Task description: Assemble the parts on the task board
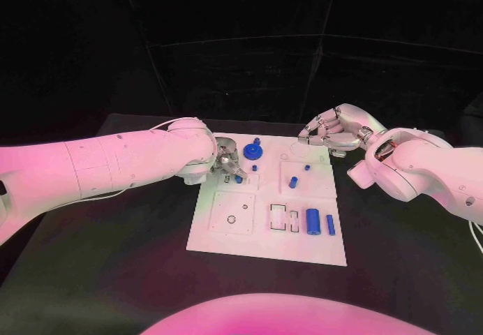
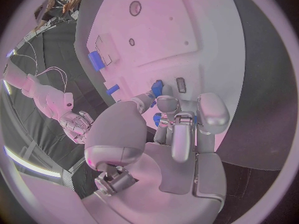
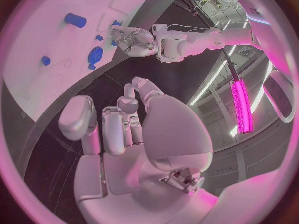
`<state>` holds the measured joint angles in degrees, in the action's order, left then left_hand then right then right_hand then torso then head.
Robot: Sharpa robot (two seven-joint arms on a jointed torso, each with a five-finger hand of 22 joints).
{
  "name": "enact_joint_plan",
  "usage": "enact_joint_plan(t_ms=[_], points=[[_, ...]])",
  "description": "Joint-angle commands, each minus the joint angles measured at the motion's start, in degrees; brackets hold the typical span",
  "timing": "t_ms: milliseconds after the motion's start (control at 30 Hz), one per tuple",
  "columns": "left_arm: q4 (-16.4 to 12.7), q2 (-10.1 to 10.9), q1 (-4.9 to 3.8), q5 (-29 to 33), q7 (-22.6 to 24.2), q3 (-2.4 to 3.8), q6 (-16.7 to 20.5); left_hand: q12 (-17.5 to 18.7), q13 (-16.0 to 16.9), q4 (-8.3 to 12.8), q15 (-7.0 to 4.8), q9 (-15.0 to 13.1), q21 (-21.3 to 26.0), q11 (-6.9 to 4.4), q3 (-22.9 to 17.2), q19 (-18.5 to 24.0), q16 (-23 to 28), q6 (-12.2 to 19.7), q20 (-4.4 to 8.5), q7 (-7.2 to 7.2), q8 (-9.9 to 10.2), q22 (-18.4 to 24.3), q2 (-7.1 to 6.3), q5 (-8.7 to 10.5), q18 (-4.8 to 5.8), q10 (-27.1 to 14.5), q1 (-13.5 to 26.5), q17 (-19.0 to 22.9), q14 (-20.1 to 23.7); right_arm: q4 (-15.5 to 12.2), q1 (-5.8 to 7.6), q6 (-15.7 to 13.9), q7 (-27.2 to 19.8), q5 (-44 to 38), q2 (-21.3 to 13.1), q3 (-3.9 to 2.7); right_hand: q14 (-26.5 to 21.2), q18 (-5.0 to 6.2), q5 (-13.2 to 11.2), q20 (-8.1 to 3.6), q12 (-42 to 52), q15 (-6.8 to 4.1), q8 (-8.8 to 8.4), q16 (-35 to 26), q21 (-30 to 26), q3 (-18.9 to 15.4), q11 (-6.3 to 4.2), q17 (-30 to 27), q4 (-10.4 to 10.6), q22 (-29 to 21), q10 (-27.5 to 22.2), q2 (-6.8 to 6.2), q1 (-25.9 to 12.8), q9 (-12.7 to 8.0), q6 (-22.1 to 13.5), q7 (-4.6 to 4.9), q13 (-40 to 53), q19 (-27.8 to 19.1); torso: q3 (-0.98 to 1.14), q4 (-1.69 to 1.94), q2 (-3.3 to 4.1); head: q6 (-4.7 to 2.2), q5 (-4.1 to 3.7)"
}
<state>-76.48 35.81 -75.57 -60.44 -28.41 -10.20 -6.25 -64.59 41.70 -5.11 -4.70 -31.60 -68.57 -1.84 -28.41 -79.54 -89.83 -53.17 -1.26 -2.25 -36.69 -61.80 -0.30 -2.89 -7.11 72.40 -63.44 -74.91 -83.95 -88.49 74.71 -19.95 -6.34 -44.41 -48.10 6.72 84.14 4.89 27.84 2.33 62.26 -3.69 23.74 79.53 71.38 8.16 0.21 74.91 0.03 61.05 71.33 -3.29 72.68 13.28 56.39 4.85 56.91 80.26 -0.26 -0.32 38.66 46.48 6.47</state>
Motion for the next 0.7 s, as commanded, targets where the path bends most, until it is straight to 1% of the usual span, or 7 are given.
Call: enact_joint_plan(t_ms=[33, 367, 433, 467, 600, 633, 700], points=[[0.28, -0.28, 0.12, 1.14, -0.57, -0.15, -3.09, -0.46, 0.21, 7.01, -0.31, -0.04, -0.31, -0.04, -7.31, -0.5, -0.17, -0.54, -0.1, 0.07, 0.13, -0.18, -0.13, -0.09, 1.13, 0.52, 0.84, -15.09, -6.05, -0.14, 0.12, 0.37, -0.65, -0.08, 0.06, -0.03, 3.11, 0.8, 0.2, -0.09, -0.35, -0.23, 0.21, -0.2, -0.29, 0.27, -0.11, 2.14, -0.05, -0.07, -0.31, -0.13, 0.42, 0.06, -0.29, -0.09, -0.08, 0.04, -0.01, 0.07, 0.0, 0.05, -0.06], [0.6, -0.61, 0.08, 1.24, -0.6, -0.14, -3.94, -1.01, 1.11, 6.84, -0.43, -0.23, -0.77, -0.22, -7.17, -0.75, -0.17, -1.01, -0.02, 0.31, 0.11, -0.78, -0.53, -0.09, 1.25, 1.03, 1.6, -15.09, -6.05, -0.02, 0.12, 0.63, -0.66, -0.08, 0.19, -0.03, 3.1, 0.8, 0.23, -0.09, -0.36, -0.23, 0.26, -0.21, -0.29, 0.35, -0.12, 2.13, -0.05, -0.06, -0.32, -0.09, 0.48, 0.08, -0.29, -0.11, -0.11, 0.04, -0.02, 0.04, -0.03, 0.18, -0.06], [0.63, -0.62, 0.08, 1.25, -0.59, -0.14, -3.84, -2.26, 3.47, 6.89, -0.48, -0.3, -0.79, -0.29, -7.11, -0.77, -0.17, -1.22, 0.02, 0.4, 0.08, -0.81, -0.74, -0.09, 1.25, 1.89, 1.76, -15.09, -6.05, -0.01, 0.12, 0.63, -0.67, -0.08, 0.21, -0.03, 3.1, 0.8, 0.23, -0.09, -0.36, -0.23, 0.26, -0.21, -0.29, 0.35, -0.12, 2.13, -0.05, -0.06, -0.32, -0.09, 0.48, 0.08, -0.29, -0.11, -0.11, 0.04, -0.02, 0.04, -0.04, 0.12, -0.1], [0.65, -0.63, 0.08, 1.25, -0.58, -0.14, -3.73, -2.38, 3.69, 6.89, -0.51, -0.32, -0.79, -0.32, -7.05, -0.78, -0.17, -1.3, 0.04, 0.43, 0.08, -0.8, -0.85, -0.08, 1.24, 1.97, 1.87, -15.09, -6.05, -0.01, 0.12, 0.63, -0.68, -0.08, 0.22, -0.03, 3.1, 0.8, 0.23, -0.09, -0.36, -0.23, 0.26, -0.21, -0.29, 0.35, -0.12, 2.13, -0.05, -0.06, -0.32, -0.09, 0.48, 0.08, -0.29, -0.11, -0.11, 0.04, -0.01, 0.05, -0.03, 0.11, -0.1], [0.69, -0.65, 0.07, 1.25, -0.51, -0.14, -2.98, -2.84, 4.36, 5.53, -0.6, -0.53, -0.84, -0.4, -4.38, -0.83, -0.17, -2.1, 0.16, 0.56, 0.06, -0.88, -2.62, 0.04, 1.27, 2.22, 4.56, -15.09, -6.05, 0.02, 0.12, 0.55, -0.72, -0.08, 0.25, -0.03, 3.08, 0.81, 0.24, -0.09, -0.45, -0.23, 0.28, -0.3, -0.35, 0.37, -0.12, 2.03, -0.05, -0.14, -0.39, -0.12, 0.48, 0.09, -0.31, -0.11, -0.21, 0.01, -0.02, 0.08, 0.03, 0.07, -0.15], [0.73, -0.63, 0.08, 1.25, -0.48, -0.14, -2.52, -2.94, 4.46, 4.24, -0.59, -0.61, -0.9, -0.29, -2.27, -0.87, -0.17, -2.53, 0.2, 0.45, 0.0, -0.97, -3.79, 0.01, 1.29, 2.26, 6.68, -15.09, -6.05, 0.05, 0.12, 0.52, -0.76, -0.08, 0.26, -0.03, 3.08, 0.81, 0.24, -0.09, -0.45, -0.23, 0.28, -0.3, -0.35, 0.37, -0.12, 2.03, -0.04, -0.14, -0.39, -0.12, 0.48, 0.09, -0.31, -0.1, -0.22, 0.01, -0.04, 0.07, 0.01, 0.06, -0.17], [0.76, -0.57, 0.08, 1.25, -0.45, -0.14, -1.96, -3.12, 4.65, 1.53, -0.52, -0.67, -1.0, -0.29, 1.83, -0.96, -0.17, -3.11, 0.18, 0.39, 0.0, -1.12, -5.5, -0.04, 1.36, 2.32, 10.69, -15.09, -6.05, 0.08, 0.12, 0.5, -0.78, -0.08, 0.28, -0.03, 3.07, 0.82, 0.23, -0.09, -0.53, -0.22, 0.28, -0.34, -0.37, 0.36, -0.09, 1.99, 0.0, -0.16, -0.45, -0.18, 0.42, 0.08, -0.39, -0.06, -0.31, 0.0, -0.06, 0.07, 0.0, 0.01, -0.17]])
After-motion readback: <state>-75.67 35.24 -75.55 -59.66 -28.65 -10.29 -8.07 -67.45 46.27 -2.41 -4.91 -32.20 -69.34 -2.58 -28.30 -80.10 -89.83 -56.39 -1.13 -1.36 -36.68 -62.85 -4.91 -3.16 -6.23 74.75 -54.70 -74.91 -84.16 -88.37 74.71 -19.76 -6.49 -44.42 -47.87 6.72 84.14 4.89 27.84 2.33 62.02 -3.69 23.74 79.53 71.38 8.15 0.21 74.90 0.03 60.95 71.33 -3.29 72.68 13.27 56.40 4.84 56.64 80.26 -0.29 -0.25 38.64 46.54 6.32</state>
